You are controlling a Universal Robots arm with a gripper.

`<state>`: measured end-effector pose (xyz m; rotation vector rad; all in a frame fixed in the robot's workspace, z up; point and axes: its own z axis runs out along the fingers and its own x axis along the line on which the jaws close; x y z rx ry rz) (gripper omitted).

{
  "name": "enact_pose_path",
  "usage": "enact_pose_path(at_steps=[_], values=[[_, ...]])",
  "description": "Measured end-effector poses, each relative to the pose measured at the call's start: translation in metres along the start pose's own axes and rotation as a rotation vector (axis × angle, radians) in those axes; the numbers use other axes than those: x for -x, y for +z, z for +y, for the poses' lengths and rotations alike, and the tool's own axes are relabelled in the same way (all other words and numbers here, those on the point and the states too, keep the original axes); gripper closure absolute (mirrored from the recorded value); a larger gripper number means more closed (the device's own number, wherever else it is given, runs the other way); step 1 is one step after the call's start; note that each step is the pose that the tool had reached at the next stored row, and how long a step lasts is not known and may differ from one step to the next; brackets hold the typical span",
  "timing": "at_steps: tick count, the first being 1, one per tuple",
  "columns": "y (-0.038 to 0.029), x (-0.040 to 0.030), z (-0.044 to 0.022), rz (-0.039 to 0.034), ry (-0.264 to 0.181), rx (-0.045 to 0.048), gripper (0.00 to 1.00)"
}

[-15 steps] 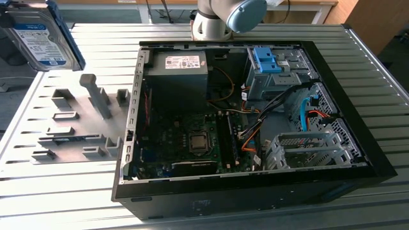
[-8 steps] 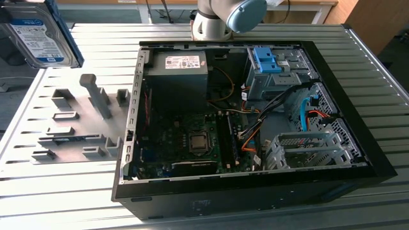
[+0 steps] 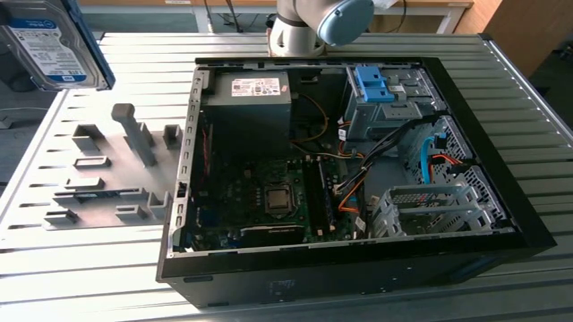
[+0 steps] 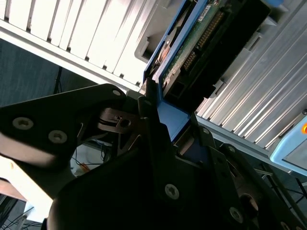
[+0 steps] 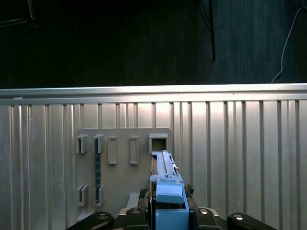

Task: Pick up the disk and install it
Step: 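Pick up the disk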

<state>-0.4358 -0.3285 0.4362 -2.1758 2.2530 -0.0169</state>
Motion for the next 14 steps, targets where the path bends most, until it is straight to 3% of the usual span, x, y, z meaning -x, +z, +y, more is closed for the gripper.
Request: enact_pose_path(at_steps=[14], values=[[-0.0173, 0.0, -0.0002, 0.0, 0.0, 0.0, 0.64]])
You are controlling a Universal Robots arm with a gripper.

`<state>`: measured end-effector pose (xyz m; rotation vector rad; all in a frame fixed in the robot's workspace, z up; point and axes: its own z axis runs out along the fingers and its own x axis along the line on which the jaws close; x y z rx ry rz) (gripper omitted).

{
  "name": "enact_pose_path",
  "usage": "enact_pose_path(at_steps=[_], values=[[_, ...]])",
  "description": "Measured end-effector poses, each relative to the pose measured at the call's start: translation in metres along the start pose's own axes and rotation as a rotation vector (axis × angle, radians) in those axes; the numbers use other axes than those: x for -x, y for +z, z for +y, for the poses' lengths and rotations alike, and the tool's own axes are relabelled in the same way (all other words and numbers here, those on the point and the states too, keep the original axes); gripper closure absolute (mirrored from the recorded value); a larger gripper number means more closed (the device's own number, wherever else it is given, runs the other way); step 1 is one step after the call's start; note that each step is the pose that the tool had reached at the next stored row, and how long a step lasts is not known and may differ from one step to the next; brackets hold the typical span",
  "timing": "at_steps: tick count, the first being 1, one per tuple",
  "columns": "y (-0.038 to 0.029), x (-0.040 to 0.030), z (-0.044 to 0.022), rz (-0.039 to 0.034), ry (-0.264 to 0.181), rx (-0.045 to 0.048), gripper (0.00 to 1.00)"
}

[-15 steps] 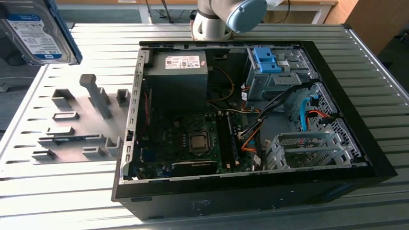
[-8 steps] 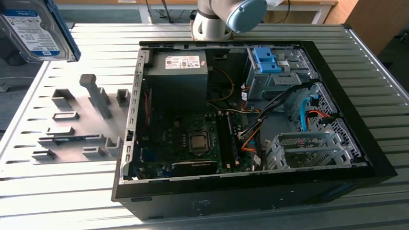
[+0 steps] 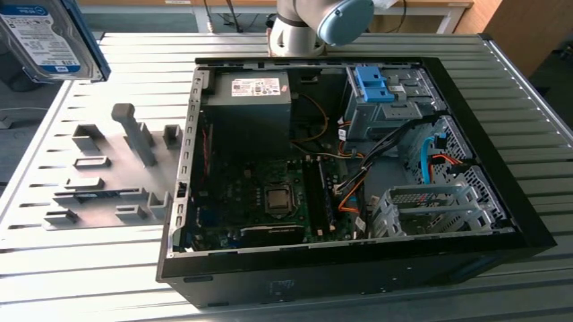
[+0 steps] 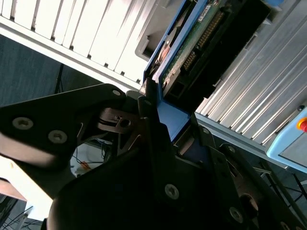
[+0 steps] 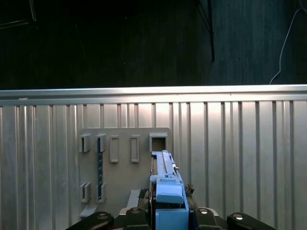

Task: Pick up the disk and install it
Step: 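Pick up the disk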

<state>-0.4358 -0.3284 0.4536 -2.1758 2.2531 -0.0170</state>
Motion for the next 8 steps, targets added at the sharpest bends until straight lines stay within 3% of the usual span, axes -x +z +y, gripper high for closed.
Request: enact_pose_path(at_steps=[8], values=[[-0.0017, 0.0, 0.0, 0.0, 0.0, 0.0001, 0.64]])
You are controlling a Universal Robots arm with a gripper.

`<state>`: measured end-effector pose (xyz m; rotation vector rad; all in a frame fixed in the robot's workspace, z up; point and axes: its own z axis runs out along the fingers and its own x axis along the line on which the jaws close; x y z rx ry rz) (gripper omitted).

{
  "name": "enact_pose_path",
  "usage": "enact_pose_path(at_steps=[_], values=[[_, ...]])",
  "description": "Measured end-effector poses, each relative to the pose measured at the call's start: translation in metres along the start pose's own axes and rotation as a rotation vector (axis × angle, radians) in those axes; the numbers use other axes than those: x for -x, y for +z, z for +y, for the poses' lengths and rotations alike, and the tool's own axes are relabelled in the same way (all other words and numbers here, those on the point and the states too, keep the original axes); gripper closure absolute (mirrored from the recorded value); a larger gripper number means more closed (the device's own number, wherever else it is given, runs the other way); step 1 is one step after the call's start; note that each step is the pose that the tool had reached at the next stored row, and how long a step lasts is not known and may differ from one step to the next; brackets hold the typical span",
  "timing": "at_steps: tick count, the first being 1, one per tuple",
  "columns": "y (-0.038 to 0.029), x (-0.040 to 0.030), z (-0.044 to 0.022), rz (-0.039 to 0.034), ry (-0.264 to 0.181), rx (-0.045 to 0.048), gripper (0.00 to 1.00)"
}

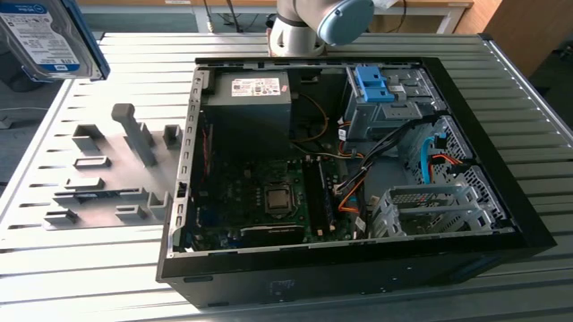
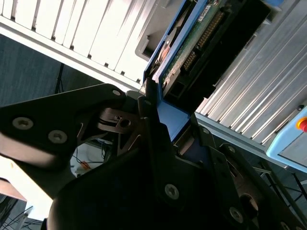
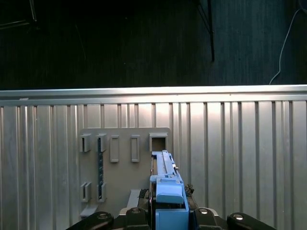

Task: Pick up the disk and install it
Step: 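Pick up the disk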

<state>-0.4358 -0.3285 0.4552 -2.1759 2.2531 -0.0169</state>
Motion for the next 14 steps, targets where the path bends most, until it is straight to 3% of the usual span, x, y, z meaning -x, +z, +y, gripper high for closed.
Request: enact_pose_path(at_steps=[14], values=[[-0.0054, 0.0, -0.0001, -0.0001, 0.0, -0.0003, 0.64]])
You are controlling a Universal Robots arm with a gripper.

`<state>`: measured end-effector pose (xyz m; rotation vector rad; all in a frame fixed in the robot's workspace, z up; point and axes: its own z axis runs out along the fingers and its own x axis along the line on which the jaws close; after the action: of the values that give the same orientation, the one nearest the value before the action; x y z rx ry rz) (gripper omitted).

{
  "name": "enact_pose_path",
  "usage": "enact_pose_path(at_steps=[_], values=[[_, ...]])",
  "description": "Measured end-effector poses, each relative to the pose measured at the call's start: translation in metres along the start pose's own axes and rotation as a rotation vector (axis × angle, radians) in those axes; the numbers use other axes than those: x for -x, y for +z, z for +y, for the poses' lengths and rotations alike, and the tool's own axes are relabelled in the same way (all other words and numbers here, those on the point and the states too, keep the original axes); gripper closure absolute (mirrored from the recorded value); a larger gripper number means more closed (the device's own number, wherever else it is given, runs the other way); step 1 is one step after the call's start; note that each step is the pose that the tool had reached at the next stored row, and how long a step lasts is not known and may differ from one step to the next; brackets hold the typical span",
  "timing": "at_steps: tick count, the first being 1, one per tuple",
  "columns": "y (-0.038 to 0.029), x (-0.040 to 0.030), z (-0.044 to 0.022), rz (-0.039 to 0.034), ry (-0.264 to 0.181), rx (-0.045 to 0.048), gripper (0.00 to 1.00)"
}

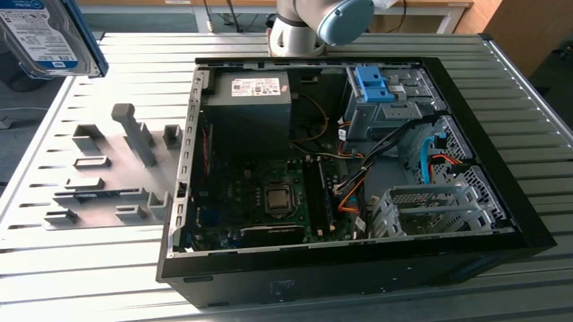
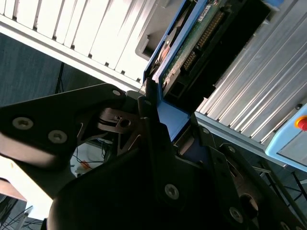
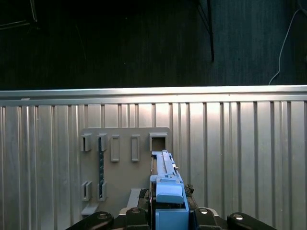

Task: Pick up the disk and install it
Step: 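Pick up the disk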

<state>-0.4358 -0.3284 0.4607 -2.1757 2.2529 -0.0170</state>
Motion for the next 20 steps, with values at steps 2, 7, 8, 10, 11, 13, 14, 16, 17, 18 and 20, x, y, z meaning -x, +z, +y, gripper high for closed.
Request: enact_pose_path(at_steps=[2, 7, 8, 10, 11, 13, 14, 16, 17, 18, 20], values=[[-0.0003, 0.0, 0.0, 0.0001, 0.0, 0.0001, 0.64], [-0.001, 0.0, 0.0, 0.0002, 0.0, 0.0002, 0.64], [-0.0014, 0.0, 0.0, 0.0001, 0.0, 0.0003, 0.64], [-0.002, 0.0, 0.0, 0.0001, 0.0, 0.0001, 0.64], [-0.0022, 0.0, 0.0, 0.0001, 0.0, 0.0001, 0.64], [-0.0027, 0.0, 0.0, 0.0001, 0.0, 0.0001, 0.64], [-0.0032, 0.0, 0.0, 0.0001, 0.0, 0.0002, 0.64], [-0.0047, 0.0, 0.0, 0.0001, 0.0, 0.0002, 0.64], [-0.0056, 0.0, -0.0001, 0.0001, 0.0, 0.0002, 0.64], [-0.0065, 0.0, -0.0001, 0.0001, 0.0, 0.0002, 0.64], [-0.0079, 0.0, -0.0001, 0.0001, 0.0, 0.0001, 0.64]])
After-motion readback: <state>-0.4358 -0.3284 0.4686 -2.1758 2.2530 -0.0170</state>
